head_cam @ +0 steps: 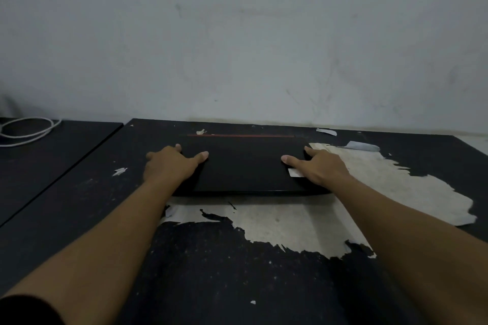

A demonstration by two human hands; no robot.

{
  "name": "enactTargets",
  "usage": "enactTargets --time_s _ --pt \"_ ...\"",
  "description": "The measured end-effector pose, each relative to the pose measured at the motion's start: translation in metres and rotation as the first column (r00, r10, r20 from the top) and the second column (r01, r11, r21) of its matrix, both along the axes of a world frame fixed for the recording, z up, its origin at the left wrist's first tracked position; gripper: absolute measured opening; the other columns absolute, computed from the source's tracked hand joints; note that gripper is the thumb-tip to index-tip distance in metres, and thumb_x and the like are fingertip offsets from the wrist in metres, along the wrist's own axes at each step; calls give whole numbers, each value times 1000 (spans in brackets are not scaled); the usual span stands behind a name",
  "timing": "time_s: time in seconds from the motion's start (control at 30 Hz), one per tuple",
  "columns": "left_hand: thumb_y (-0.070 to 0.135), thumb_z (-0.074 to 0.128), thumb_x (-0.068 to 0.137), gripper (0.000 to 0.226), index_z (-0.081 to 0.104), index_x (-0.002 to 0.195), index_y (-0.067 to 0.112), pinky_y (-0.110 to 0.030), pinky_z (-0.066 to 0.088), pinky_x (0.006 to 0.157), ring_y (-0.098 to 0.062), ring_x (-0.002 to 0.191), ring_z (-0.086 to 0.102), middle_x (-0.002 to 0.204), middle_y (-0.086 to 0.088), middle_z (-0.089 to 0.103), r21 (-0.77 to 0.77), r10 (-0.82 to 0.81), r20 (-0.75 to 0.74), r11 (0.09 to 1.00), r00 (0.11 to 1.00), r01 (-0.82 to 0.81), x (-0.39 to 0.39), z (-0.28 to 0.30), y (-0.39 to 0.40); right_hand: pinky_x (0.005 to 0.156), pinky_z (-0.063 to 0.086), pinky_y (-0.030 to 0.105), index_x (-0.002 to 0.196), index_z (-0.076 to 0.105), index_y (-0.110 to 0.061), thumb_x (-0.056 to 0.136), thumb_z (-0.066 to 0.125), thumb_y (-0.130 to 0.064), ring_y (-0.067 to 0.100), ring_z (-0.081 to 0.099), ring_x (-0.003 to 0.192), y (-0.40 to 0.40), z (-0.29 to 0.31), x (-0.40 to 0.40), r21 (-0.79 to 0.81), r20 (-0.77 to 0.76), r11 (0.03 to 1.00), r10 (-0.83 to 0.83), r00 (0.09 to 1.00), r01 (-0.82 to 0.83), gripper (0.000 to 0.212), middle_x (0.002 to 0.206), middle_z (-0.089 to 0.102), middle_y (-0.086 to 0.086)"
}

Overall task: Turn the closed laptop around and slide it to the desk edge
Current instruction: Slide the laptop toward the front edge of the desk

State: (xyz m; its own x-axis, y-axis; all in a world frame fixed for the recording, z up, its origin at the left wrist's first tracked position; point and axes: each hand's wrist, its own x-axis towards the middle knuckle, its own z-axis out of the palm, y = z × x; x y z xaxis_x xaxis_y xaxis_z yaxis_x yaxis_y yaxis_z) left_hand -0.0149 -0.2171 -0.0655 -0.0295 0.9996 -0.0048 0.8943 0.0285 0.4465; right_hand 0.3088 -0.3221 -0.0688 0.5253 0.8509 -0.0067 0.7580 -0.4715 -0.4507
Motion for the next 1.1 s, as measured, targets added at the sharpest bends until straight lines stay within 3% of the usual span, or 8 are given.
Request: enactTargets --time_s 0.3,0.53,0.63,0.73,1.1 --pt "92 52 67 106 46 152 30 -58 44 96 -38 144 27 147 -21 45 73 19 138 997 990 -30 -13 3 -54 104 39 44 153 44 -32 60 44 -101 31 43 138 -56 4 -10 112 -5 993 -25 1000 26 116 157 43 0" --pt "98 54 53 115 45 151 38 -56 47 91 -46 132 45 154 -21 29 49 45 171 997 984 -54 -26 16 -106 98 43 43 152 45 -34 60 42 -98 32 51 131 -109 9 -21 160 -3 986 -48 999 47 111 148 54 0" --pt "98 57 51 116 45 150 39 -57 47 92 -47 133 44 157 -21 24 62 42 185 997 982 -54 -31 19 -131 99 42 42 152 45 -35 62 46 -96 31 49 132 -136 10 -27 197 -23 979 -52 998 56 108 149 53 -1" --pt "98 58 51 117 45 150 39 -58 46 94 -45 139 38 158 -21 25 77 24 196 996 980 -39 -37 20 -155 98 42 42 152 45 -36 63 47 -96 31 49 133 -164 9 -34 228 -32 971 -62 998 68 107 150 52 -1" --pt "99 61 39 124 48 148 41 -58 44 98 -46 131 45 153 -17 29 77 -3 238 997 971 -16 -40 3 -207 101 42 48 151 47 -36 64 47 -97 32 49 133 -233 -10 -38 246 -55 964 -88 995 99 106 149 53 0"
